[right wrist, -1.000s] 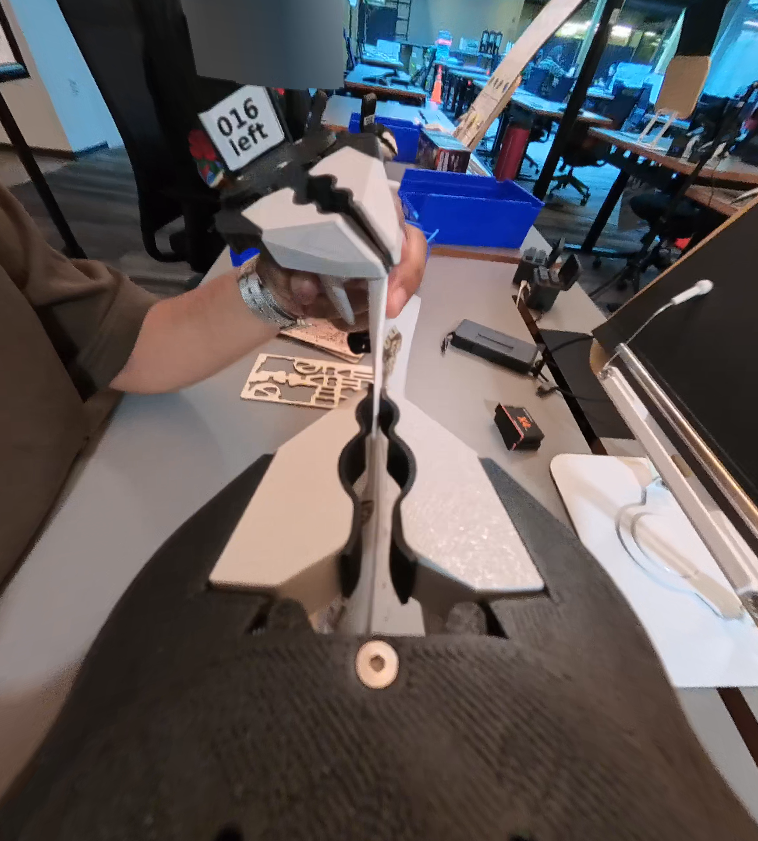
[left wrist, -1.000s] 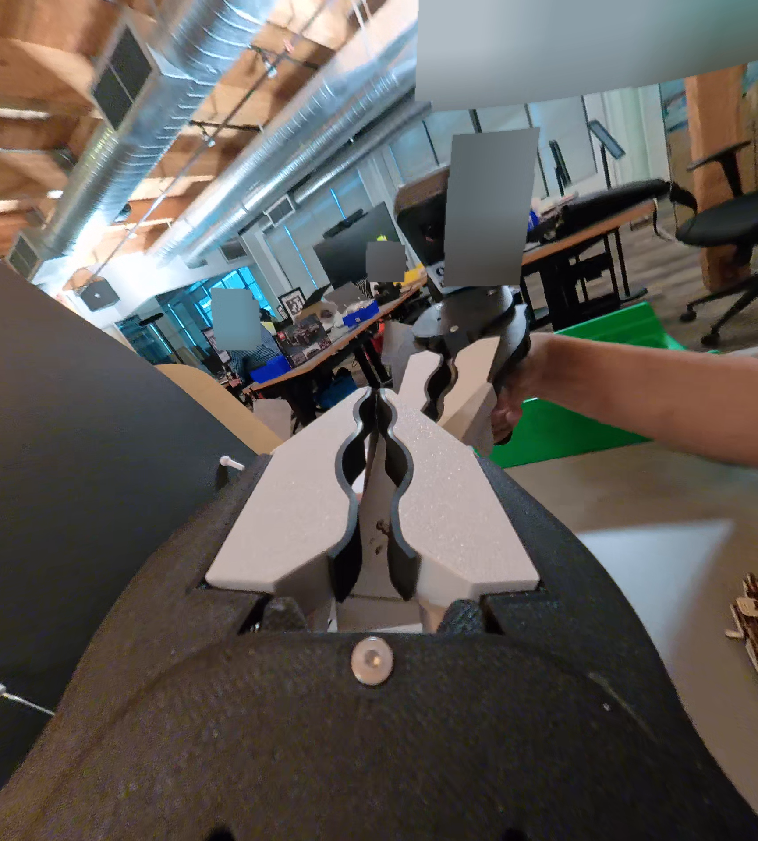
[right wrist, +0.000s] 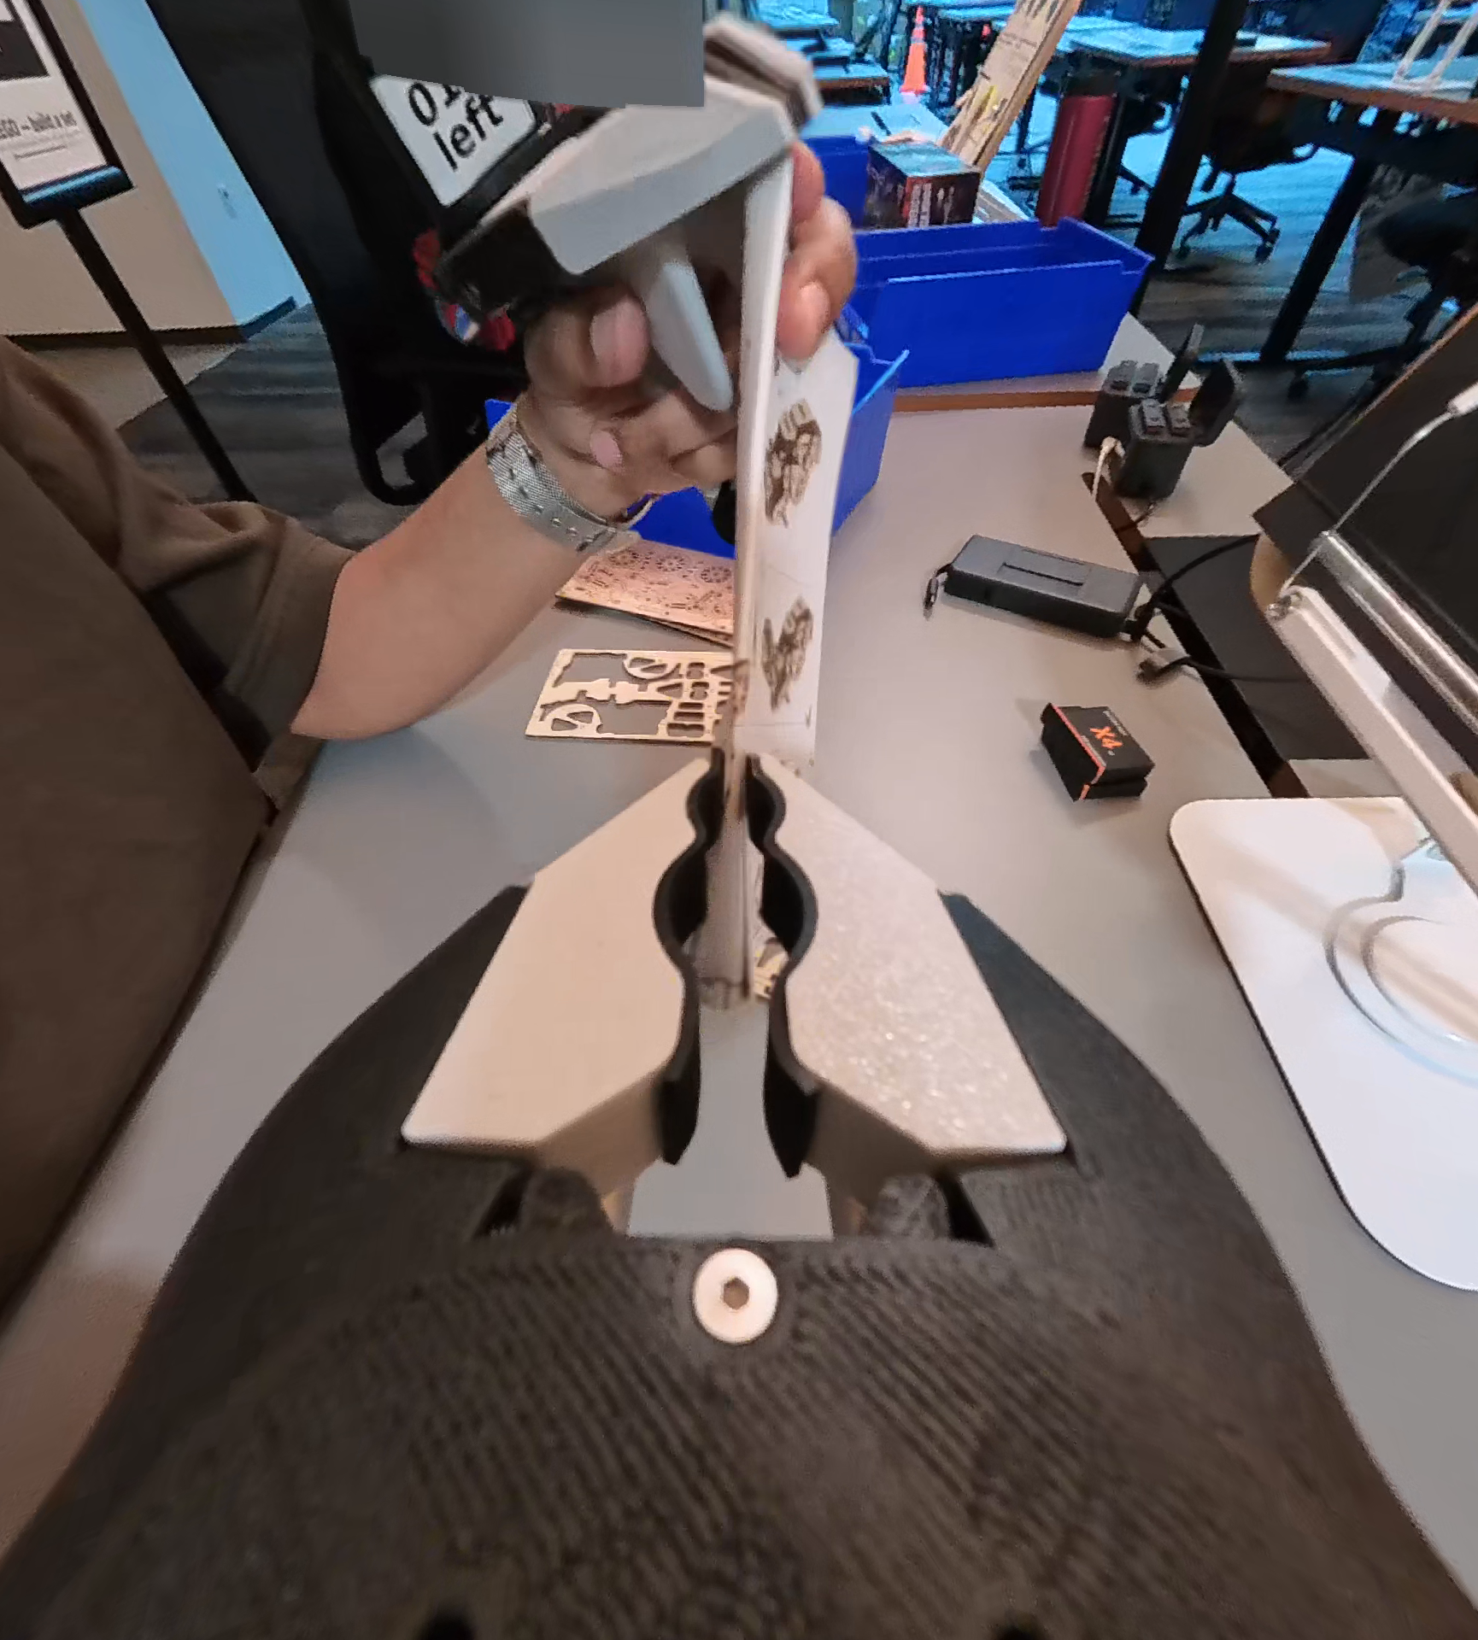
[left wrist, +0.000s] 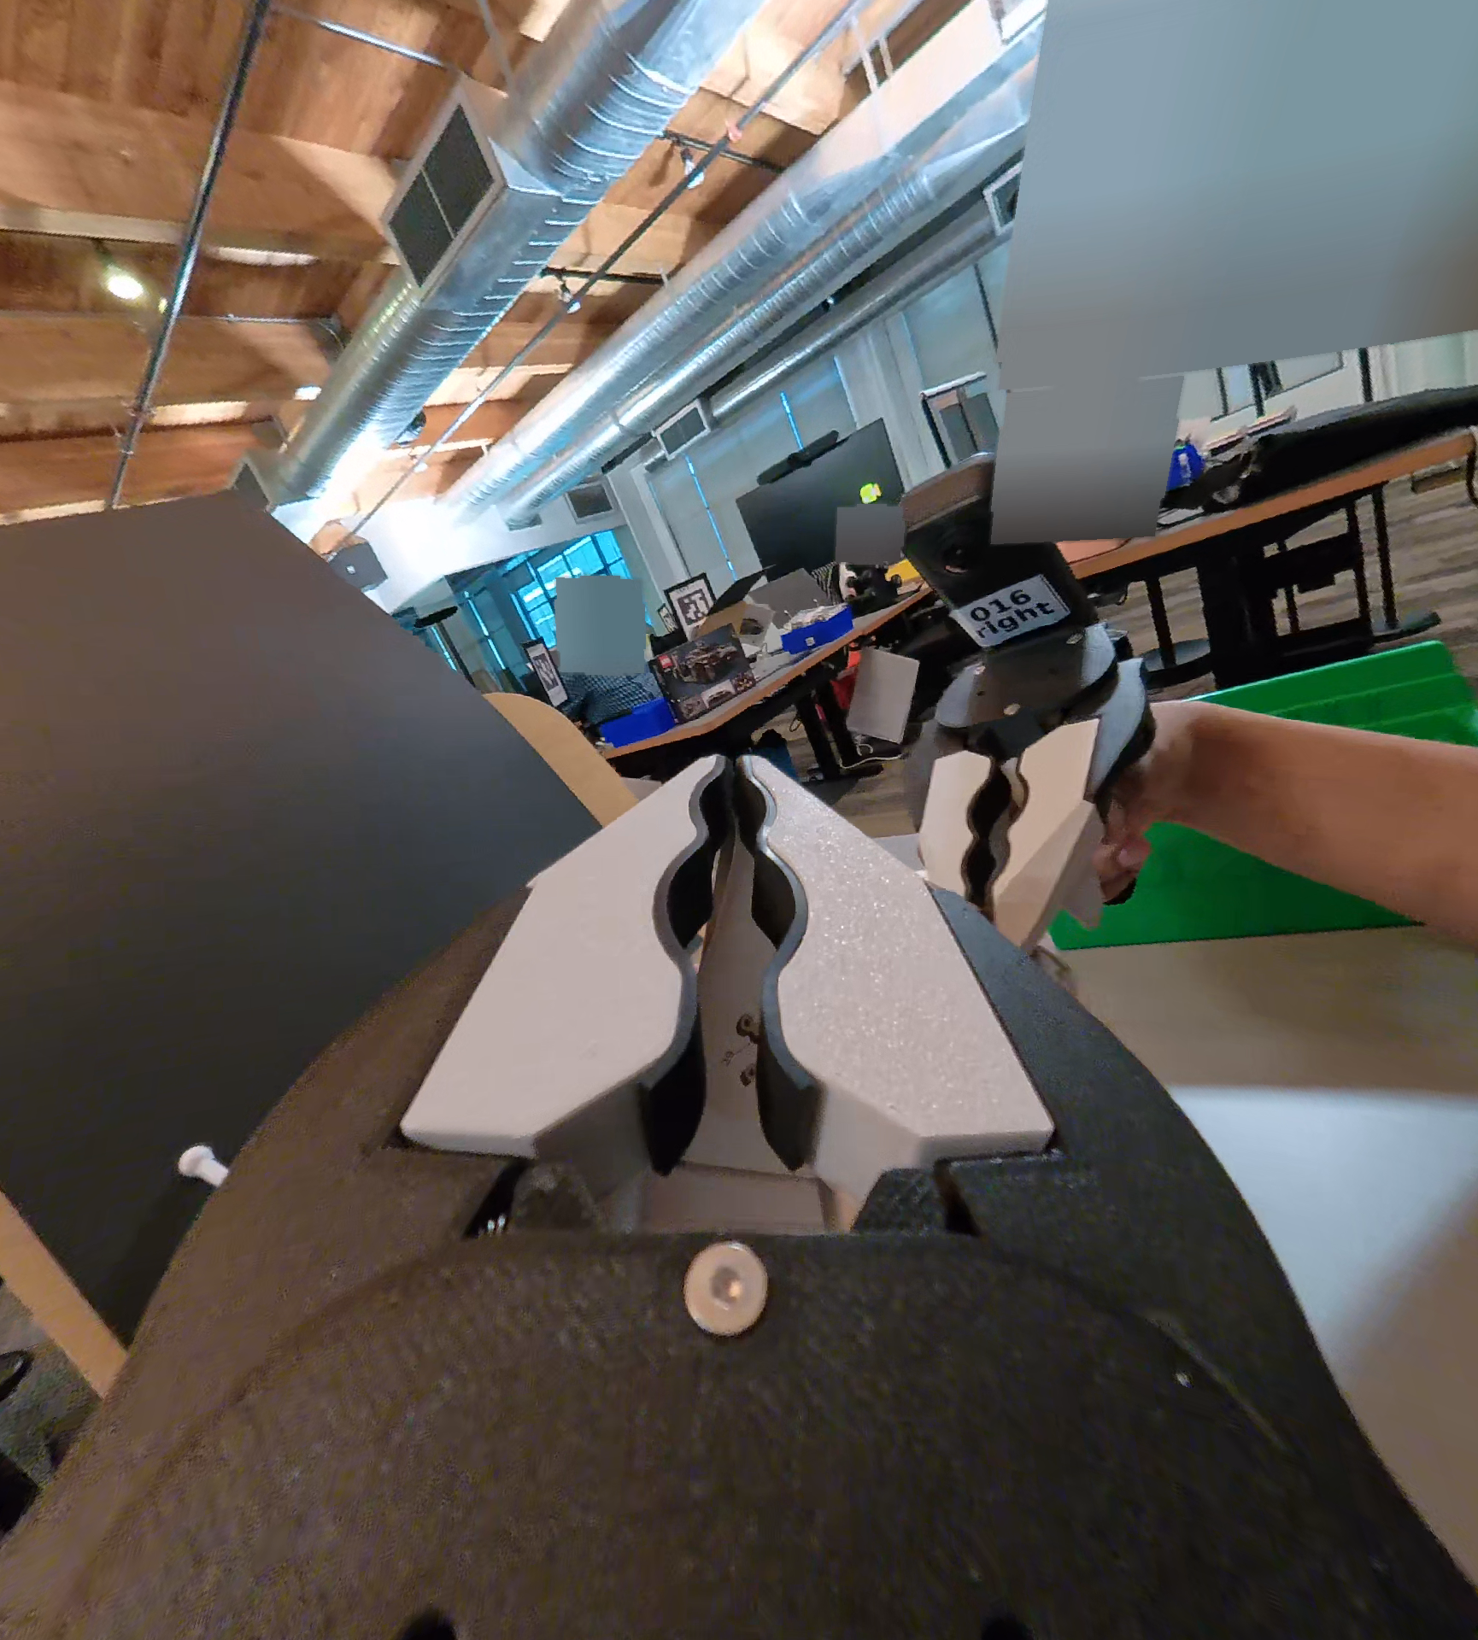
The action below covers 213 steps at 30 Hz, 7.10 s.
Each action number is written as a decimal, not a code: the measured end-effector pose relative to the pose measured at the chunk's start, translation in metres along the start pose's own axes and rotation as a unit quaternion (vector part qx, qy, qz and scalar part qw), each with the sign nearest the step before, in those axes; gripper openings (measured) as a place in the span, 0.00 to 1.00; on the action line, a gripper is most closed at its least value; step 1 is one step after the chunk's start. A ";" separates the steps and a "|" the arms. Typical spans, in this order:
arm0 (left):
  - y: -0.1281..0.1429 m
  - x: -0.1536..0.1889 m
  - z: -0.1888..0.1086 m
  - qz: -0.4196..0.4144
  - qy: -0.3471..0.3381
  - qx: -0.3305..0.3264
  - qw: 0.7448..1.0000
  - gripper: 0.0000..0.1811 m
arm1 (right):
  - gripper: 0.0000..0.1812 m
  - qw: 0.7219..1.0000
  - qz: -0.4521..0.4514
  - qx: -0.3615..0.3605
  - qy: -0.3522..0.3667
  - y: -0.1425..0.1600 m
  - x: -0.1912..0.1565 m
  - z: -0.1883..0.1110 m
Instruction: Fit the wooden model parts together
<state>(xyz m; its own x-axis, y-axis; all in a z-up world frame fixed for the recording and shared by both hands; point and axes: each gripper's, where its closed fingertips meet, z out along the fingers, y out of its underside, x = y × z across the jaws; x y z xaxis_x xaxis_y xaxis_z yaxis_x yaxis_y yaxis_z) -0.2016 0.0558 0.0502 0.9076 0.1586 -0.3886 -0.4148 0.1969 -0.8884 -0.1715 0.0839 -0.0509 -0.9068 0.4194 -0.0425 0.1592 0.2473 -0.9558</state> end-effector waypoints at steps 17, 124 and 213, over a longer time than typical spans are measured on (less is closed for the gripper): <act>-0.006 -0.015 -0.010 -0.018 -0.020 0.015 1.000 0.00 | 0.00 1.000 0.020 -0.010 -0.004 0.007 0.004 0.002; -0.047 0.023 0.027 -0.137 -0.029 0.099 0.985 0.19 | 0.00 0.968 -0.008 0.247 -0.029 -0.074 -0.010 -0.033; 0.227 -0.077 -0.013 -0.405 -0.207 0.005 0.891 0.32 | 0.00 0.929 0.238 0.054 0.279 0.134 0.184 -0.012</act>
<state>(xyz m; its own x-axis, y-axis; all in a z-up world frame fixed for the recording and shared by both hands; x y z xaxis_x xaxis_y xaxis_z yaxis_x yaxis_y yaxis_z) -0.3647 0.0756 -0.1248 0.8086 0.3035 0.5040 0.3625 0.4175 -0.8332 -0.3127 0.2044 -0.1836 -0.3957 0.8537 -0.3386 0.4233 -0.1576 -0.8922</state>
